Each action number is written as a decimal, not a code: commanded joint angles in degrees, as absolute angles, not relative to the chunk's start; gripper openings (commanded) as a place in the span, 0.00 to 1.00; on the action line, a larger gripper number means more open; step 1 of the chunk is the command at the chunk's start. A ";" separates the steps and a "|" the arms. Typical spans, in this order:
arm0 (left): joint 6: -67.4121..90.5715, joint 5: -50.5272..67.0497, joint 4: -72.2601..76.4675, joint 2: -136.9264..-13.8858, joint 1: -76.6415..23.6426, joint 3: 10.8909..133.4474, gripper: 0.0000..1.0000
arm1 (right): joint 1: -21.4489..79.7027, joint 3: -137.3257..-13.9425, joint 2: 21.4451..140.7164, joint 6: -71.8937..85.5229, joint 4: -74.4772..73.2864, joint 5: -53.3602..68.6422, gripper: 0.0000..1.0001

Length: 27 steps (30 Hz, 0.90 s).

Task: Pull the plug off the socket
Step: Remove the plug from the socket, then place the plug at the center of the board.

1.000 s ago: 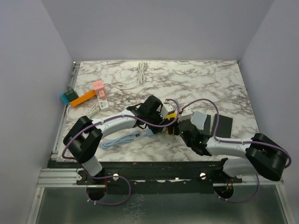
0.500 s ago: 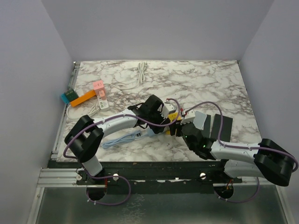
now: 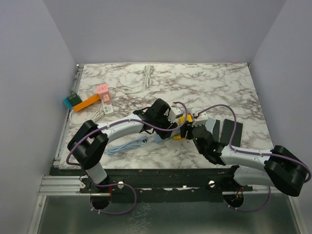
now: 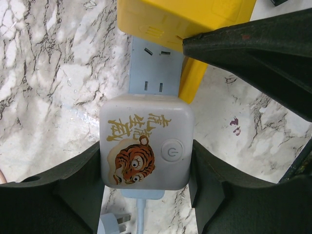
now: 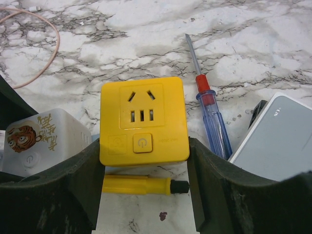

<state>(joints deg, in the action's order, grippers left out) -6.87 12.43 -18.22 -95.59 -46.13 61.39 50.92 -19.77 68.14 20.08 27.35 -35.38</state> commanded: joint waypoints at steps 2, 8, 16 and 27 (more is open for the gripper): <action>-3.40 4.34 -21.57 -101.66 -45.13 58.45 0.00 | 50.71 -20.29 67.66 20.92 27.94 -34.43 0.01; -2.90 -1.13 -21.85 -101.53 -45.04 58.52 0.00 | 50.34 -24.40 65.21 22.65 19.37 -36.49 0.01; -1.99 -4.95 -22.47 -100.53 -44.50 58.56 0.00 | 44.05 -28.37 60.27 23.74 10.06 -33.89 0.01; -0.44 -5.35 -22.94 -96.23 -43.65 58.11 0.00 | 26.81 -40.52 66.93 22.22 -5.14 -20.19 0.01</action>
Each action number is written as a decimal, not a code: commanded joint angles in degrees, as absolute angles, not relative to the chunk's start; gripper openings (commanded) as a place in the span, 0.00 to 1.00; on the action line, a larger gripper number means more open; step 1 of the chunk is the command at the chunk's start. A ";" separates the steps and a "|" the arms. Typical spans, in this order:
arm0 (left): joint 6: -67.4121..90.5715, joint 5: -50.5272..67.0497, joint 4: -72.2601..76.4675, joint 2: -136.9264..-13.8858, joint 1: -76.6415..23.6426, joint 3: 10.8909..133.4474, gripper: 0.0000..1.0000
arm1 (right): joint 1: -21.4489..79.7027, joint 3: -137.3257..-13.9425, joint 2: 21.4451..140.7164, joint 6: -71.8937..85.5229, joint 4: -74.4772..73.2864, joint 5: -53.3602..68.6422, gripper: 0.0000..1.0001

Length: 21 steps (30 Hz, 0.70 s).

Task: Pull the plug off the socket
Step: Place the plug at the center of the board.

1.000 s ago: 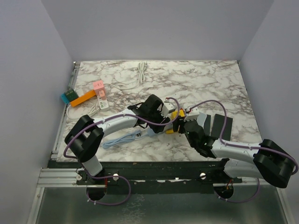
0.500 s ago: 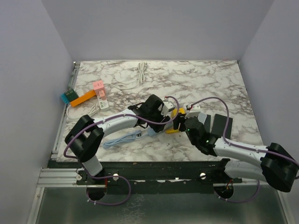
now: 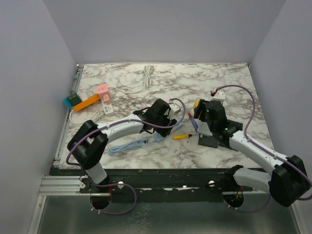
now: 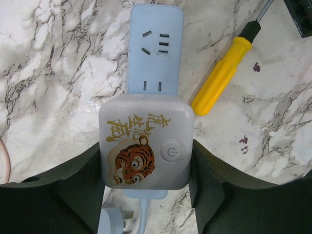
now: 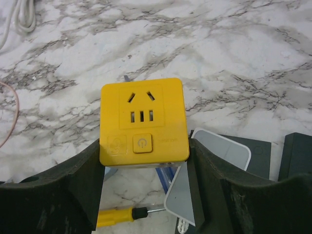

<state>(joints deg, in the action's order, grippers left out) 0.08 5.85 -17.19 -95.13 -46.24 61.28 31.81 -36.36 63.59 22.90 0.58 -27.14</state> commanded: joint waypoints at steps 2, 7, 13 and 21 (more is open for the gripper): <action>-0.21 -4.63 -22.94 -95.19 -43.60 57.85 0.00 | 24.23 -43.06 69.57 22.01 -6.98 -17.87 0.01; 0.49 -3.73 -22.94 -94.06 -43.70 57.31 0.00 | 21.37 -49.76 74.84 21.56 -10.43 -15.19 0.01; 2.08 -2.65 -23.00 -94.38 -43.68 57.79 0.00 | 20.48 -53.75 80.13 20.23 -10.37 -14.22 0.01; 2.46 -3.02 -23.03 -93.79 -43.72 57.83 0.00 | 20.21 -55.68 86.15 19.47 -8.70 -13.79 0.01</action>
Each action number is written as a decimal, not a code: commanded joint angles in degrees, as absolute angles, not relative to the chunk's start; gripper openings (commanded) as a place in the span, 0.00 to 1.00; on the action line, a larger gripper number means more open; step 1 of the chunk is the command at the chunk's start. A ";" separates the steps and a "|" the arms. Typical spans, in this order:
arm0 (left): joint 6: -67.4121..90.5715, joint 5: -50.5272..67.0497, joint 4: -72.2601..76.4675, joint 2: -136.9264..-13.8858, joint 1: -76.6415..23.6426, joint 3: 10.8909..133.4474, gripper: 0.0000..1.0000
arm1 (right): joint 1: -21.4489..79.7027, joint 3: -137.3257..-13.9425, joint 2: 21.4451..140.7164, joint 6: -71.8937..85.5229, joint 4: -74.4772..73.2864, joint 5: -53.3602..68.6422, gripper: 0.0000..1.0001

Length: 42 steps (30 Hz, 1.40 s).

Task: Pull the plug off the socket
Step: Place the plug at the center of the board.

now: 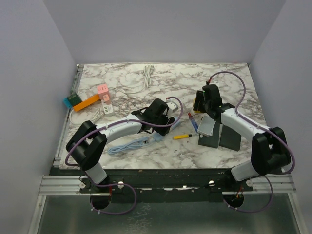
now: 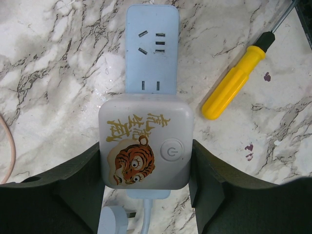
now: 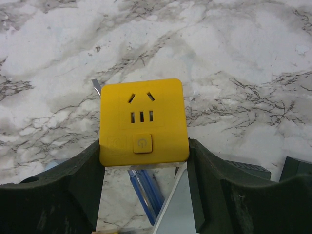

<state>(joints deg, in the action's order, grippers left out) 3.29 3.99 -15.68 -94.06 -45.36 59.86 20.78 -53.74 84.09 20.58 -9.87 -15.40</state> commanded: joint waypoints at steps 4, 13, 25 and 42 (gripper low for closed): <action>2.45 -3.54 -23.20 -93.58 -43.77 57.83 0.00 | 20.21 -56.16 87.88 19.27 -8.55 -14.39 0.01; 2.55 -3.09 -23.29 -94.54 -44.20 58.01 0.00 | 20.21 -51.62 86.34 18.17 -1.36 -14.21 0.07; 2.35 -3.01 -23.55 -95.86 -44.49 58.35 0.00 | 20.21 -51.82 89.26 17.94 -2.35 -14.78 0.11; 2.20 -2.90 -23.73 -96.84 -44.57 58.61 0.00 | 20.21 -50.80 90.97 18.25 -1.98 -15.34 0.39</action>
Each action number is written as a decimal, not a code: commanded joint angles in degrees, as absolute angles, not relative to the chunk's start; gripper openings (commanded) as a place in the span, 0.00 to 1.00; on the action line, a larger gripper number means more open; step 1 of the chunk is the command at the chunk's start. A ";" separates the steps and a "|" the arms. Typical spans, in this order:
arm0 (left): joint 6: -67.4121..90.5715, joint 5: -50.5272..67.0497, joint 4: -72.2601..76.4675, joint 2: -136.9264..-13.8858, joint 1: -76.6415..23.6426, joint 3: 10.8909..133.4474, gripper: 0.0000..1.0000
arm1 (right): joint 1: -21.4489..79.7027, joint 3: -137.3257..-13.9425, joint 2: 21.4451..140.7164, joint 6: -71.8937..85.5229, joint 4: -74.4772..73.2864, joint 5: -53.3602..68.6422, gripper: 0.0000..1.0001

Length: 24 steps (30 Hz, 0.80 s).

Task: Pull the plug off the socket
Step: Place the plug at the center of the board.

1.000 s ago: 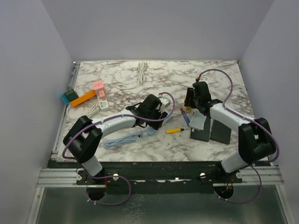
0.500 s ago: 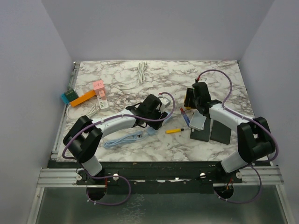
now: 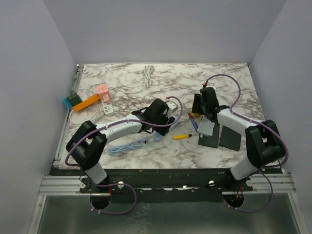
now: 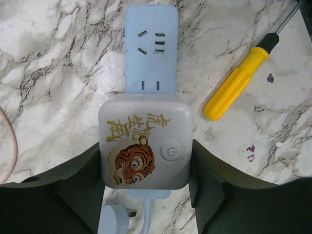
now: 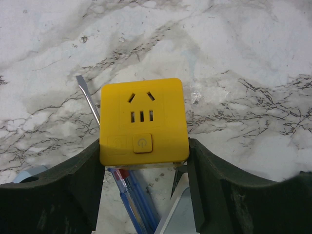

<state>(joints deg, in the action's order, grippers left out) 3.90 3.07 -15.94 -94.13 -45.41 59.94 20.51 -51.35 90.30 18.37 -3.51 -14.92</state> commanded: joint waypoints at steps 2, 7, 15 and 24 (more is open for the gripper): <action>2.20 -2.81 -23.81 -96.85 -44.58 58.62 0.00 | 20.21 -50.76 90.97 18.21 -2.11 -15.37 0.47; 2.20 -2.81 -23.82 -96.86 -44.60 58.67 0.00 | 20.19 -50.73 90.97 18.19 -1.99 -15.38 0.66; 2.20 -2.72 -23.82 -96.95 -44.65 58.71 0.00 | 20.21 -51.49 90.22 17.54 -2.10 -15.38 0.86; 2.43 -1.79 -23.82 -97.42 -44.62 58.93 0.00 | 20.21 -51.21 87.47 17.00 -2.73 -15.90 0.92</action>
<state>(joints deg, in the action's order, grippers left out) 3.88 3.05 -16.23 -94.39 -45.47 60.29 20.51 -51.35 90.19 17.82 -2.85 -14.94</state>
